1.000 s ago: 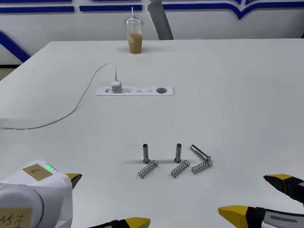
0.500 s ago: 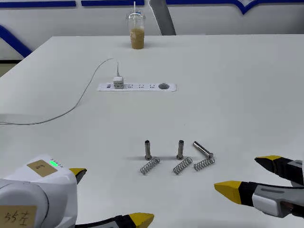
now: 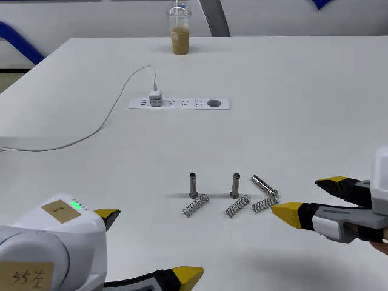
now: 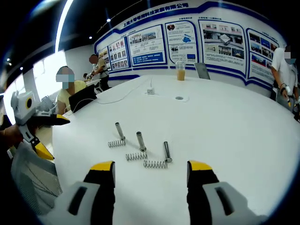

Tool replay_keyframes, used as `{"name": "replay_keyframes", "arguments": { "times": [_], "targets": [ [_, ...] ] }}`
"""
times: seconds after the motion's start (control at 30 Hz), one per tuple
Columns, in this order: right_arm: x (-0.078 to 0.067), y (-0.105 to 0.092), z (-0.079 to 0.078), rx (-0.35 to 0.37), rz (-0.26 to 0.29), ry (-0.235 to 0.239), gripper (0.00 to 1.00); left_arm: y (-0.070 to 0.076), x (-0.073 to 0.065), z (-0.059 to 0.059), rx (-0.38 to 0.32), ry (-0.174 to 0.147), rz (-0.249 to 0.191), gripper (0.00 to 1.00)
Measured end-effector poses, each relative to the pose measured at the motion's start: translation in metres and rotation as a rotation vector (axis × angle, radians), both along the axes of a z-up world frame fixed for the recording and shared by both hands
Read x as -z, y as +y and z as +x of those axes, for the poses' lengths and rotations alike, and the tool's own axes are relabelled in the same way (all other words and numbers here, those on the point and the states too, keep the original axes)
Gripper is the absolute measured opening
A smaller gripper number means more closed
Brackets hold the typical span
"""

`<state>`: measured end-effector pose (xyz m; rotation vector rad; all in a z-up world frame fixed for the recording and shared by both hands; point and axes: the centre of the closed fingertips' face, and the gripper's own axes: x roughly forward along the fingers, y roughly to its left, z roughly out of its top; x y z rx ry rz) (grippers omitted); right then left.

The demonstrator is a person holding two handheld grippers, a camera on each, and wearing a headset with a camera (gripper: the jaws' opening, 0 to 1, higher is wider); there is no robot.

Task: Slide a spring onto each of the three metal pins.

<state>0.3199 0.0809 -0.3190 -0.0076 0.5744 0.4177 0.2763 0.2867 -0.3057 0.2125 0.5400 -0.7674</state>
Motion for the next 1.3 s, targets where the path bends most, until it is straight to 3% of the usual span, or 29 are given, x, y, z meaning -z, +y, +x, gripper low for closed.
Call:
{"name": "replay_keyframes", "arguments": {
  "times": [0.8, 1.3],
  "targets": [
    [0.019, 0.003, 0.051, -0.011, -0.040, -0.011, 0.42, -0.006, 0.005, 0.003, 0.011, -0.013, -0.009, 0.84],
    [0.046, 0.006, 0.078, -0.022, -0.065, 0.015, 0.29, -0.010, 0.008, 0.005, 0.015, -0.018, -0.026, 0.83]
  ]
}}
